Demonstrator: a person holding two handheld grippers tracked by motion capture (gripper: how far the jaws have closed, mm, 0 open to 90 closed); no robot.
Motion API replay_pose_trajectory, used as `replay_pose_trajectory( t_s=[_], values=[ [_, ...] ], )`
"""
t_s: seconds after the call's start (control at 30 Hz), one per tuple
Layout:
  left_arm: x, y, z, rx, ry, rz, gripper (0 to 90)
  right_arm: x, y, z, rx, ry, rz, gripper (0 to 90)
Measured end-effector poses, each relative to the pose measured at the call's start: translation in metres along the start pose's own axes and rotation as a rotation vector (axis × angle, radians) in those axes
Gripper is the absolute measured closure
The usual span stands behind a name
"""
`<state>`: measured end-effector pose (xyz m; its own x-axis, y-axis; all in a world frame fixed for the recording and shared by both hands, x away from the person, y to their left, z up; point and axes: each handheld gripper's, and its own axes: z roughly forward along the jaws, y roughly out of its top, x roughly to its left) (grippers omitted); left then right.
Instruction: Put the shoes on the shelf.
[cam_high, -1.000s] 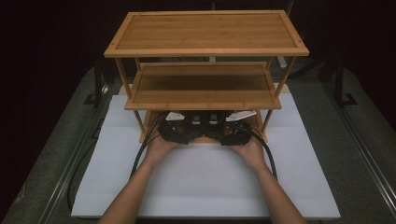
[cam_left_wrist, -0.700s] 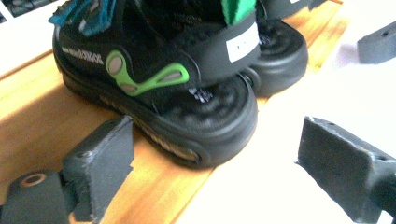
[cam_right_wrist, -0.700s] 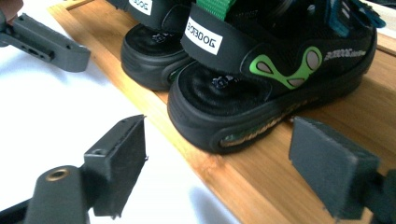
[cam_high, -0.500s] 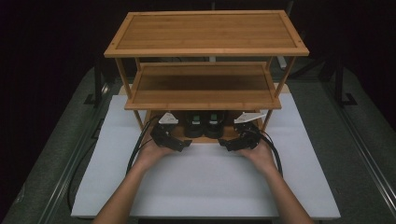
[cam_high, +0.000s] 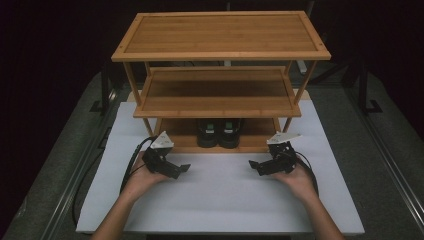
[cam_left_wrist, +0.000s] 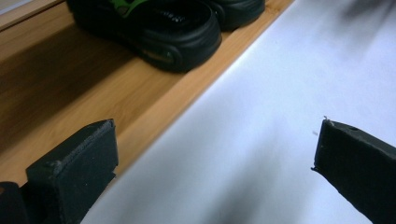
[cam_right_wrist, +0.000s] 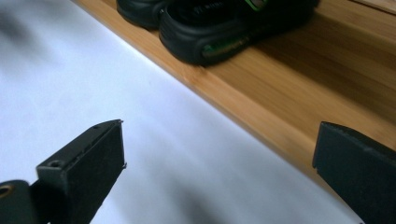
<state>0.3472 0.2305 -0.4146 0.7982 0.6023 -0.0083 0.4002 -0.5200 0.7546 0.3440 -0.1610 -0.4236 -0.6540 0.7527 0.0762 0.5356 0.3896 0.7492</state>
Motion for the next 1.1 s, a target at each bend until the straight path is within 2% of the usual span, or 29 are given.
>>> replay_pose_trajectory(
  t_s=[0.03,0.1,0.17,0.23,0.27,0.3,0.47,0.5,0.57,0.73,0.83,0.97,1.1],
  values=[
    [0.0,0.0,0.0,0.0,0.0,0.0,0.0,0.0,-0.003,-0.004,0.003,-0.005,0.004,1.9],
    [-0.001,-0.007,-0.009,0.004,0.009,0.002,0.0,-0.001,-0.007,-0.008,0.001,-0.004,0.002,1.9],
    [-0.002,-0.018,-0.021,0.008,0.021,-0.002,0.0,-0.001,-0.018,-0.018,0.0,-0.024,0.004,1.9],
    [-0.002,-0.021,-0.024,0.009,0.023,0.0,0.0,-0.002,-0.022,-0.022,-0.001,-0.025,0.008,1.9],
    [-0.002,-0.029,-0.032,0.009,0.037,-0.014,0.0,-0.003,-0.03,-0.03,-0.002,-0.032,0.016,1.9],
    [-0.002,-0.029,-0.032,0.009,0.037,-0.014,0.0,-0.003,-0.03,-0.03,-0.002,-0.032,0.016,1.9],
    [-0.003,-0.057,-0.053,0.015,0.063,-0.041,0.0,-0.007,-0.055,-0.051,0.0,-0.066,0.042,1.9],
    [-0.003,-0.057,-0.053,0.015,0.063,-0.041,0.0,-0.007,-0.055,-0.051,0.0,-0.066,0.042,1.9],
    [-0.005,-0.065,-0.058,0.024,0.073,-0.041,0.0,-0.009,-0.067,-0.06,0.007,-0.088,0.05,1.9],
    [-0.01,-0.087,-0.07,0.048,0.096,-0.041,0.0,-0.013,-0.086,-0.07,0.029,-0.109,0.064,1.9],
    [-0.011,-0.094,-0.074,0.056,0.104,-0.049,0.0,-0.015,-0.092,-0.073,0.034,-0.118,0.068,1.9],
    [-0.011,-0.109,-0.081,0.07,0.127,-0.065,0.0,-0.017,-0.108,-0.08,0.062,-0.136,0.085,1.9],
    [-0.011,-0.117,-0.082,0.091,0.139,-0.068,0.0,-0.017,-0.113,-0.08,0.072,-0.142,0.078,1.9]
  ],
)
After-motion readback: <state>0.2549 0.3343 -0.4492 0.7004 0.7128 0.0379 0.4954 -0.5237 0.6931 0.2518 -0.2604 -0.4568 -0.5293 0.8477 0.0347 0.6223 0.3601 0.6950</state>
